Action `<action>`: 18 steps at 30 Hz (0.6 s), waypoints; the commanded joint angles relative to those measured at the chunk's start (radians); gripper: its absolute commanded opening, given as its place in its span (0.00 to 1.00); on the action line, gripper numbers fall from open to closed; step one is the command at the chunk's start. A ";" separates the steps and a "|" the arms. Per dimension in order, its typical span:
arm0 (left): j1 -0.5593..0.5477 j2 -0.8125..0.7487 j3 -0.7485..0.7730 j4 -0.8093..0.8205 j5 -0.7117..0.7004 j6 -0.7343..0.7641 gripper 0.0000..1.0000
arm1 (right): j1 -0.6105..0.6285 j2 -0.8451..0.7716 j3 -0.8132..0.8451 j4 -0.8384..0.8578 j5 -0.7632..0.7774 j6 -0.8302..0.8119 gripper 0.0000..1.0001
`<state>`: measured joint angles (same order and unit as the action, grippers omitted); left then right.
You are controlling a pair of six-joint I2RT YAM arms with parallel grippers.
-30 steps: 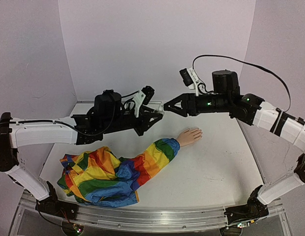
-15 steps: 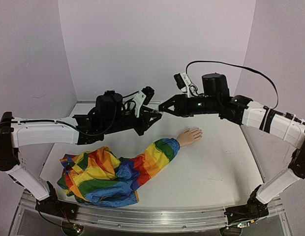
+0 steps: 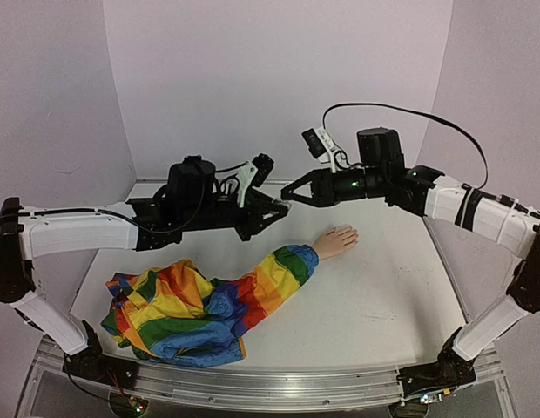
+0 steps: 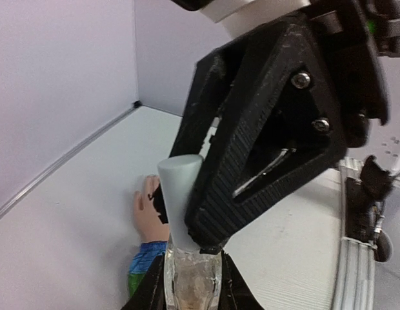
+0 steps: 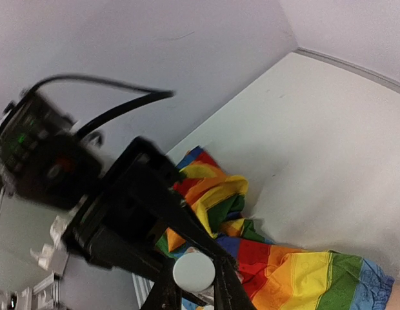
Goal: Paint the nails
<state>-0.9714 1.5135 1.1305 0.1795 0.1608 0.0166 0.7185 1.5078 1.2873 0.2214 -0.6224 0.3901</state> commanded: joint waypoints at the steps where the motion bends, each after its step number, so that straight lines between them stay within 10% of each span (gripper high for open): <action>1: 0.102 0.007 0.101 0.036 0.601 -0.136 0.00 | 0.024 0.003 -0.004 0.037 -0.630 -0.229 0.00; 4: 0.138 0.016 0.149 0.035 0.784 -0.191 0.00 | 0.025 -0.018 -0.010 -0.021 -0.651 -0.270 0.00; 8: 0.138 -0.018 0.105 0.035 0.605 -0.150 0.00 | 0.026 -0.066 -0.032 -0.029 -0.515 -0.271 0.03; 13: 0.130 -0.003 0.097 0.035 0.432 -0.140 0.00 | 0.025 -0.093 -0.012 -0.079 -0.222 -0.208 0.61; 18: 0.062 -0.033 0.037 0.012 0.165 0.035 0.00 | 0.025 -0.076 0.099 -0.342 0.051 -0.174 0.84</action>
<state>-0.8703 1.5234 1.1797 0.1352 0.5888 -0.0753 0.7341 1.4509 1.2903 0.0799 -0.7616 0.1852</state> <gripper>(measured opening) 0.223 0.809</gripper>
